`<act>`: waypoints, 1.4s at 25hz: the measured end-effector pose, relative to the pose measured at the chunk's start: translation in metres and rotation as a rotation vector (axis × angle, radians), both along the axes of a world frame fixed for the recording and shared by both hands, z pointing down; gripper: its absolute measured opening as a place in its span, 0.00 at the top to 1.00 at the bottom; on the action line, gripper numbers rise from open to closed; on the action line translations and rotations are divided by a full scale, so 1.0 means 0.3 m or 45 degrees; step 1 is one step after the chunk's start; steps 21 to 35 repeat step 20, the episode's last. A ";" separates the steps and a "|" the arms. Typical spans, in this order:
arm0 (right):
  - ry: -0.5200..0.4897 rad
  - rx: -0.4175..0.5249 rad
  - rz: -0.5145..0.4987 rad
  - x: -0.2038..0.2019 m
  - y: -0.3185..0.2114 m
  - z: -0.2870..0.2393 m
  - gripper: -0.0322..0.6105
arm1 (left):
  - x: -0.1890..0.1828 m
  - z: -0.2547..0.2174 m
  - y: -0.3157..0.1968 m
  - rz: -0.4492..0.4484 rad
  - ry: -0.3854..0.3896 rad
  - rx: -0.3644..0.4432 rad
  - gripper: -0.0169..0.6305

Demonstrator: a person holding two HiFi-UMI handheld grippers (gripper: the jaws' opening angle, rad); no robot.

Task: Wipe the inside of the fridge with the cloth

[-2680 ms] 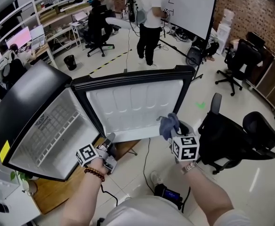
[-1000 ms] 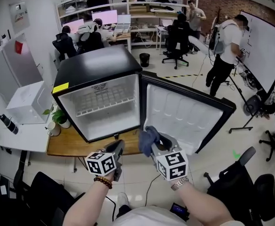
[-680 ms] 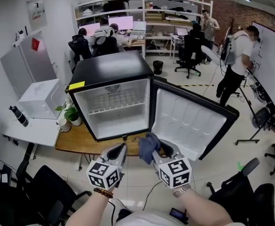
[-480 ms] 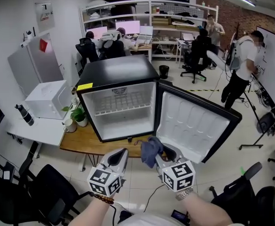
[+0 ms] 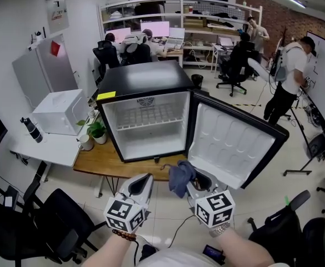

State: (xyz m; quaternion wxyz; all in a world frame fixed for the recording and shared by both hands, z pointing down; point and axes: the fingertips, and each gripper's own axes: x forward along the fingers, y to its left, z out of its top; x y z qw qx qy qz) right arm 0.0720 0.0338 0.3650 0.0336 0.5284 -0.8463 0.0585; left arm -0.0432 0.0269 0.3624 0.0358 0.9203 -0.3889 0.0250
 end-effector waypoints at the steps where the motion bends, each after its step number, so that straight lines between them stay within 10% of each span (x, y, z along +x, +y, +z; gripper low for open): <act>1: 0.002 -0.001 -0.002 -0.005 0.004 0.002 0.76 | 0.000 0.000 0.002 0.002 -0.002 0.003 0.97; 35: 0.015 0.000 -0.013 -0.041 0.014 0.008 0.76 | -0.009 0.001 0.012 -0.004 -0.013 0.022 0.97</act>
